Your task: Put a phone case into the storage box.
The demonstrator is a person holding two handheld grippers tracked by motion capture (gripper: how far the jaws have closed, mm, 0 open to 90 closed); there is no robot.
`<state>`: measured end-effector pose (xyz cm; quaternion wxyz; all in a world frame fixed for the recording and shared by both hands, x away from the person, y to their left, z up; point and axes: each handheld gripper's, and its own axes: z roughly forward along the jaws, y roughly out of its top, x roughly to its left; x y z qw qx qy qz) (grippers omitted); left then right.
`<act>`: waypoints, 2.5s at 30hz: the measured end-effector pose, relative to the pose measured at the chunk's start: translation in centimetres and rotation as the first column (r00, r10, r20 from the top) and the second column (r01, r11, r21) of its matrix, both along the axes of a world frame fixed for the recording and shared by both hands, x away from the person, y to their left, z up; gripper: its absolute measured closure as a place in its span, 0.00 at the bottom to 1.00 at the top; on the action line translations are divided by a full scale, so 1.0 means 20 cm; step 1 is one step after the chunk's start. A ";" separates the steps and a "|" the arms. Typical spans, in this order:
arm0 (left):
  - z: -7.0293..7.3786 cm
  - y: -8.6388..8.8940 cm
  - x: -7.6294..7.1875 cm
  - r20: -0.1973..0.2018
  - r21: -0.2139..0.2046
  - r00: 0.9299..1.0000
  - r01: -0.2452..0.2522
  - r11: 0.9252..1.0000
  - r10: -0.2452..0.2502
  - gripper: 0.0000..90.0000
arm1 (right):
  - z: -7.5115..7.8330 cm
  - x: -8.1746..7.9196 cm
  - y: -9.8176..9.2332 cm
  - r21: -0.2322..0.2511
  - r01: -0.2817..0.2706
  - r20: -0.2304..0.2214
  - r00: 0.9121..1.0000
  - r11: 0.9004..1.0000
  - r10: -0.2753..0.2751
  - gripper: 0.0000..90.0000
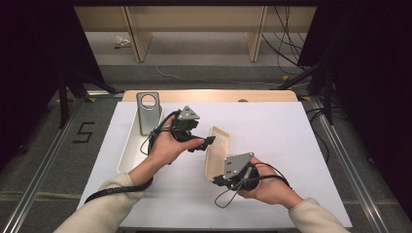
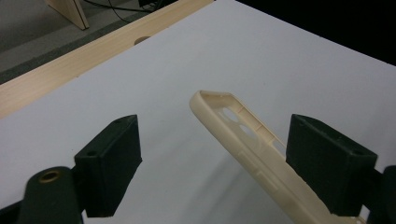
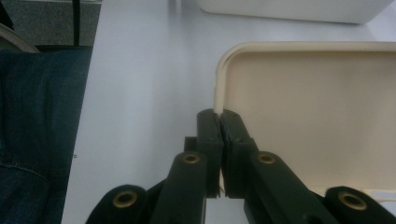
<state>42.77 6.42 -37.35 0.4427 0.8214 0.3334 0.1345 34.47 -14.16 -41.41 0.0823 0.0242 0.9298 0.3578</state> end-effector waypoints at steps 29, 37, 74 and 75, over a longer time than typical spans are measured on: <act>-0.06 -0.07 0.08 -0.151 0.018 0.985 -0.085 0.996 0.086 0.51 | 0.00 0.00 0.01 -0.004 -0.007 0.003 1.000 1.000 0.007 0.98; -0.08 -0.09 0.09 -0.203 0.011 0.973 -0.105 0.994 0.106 0.63 | 0.00 -0.01 0.03 -0.010 -0.014 0.007 1.000 1.000 0.014 0.98; 0.01 -0.12 0.01 -0.124 -0.103 0.987 -0.113 0.988 0.100 0.91 | -0.09 0.04 0.03 -0.024 0.066 0.004 0.998 0.998 -0.066 0.86; 0.01 -0.10 0.01 -0.132 -0.125 0.986 -0.120 0.985 0.103 0.91 | -0.09 0.04 0.02 -0.016 0.081 0.003 0.997 0.997 -0.081 0.83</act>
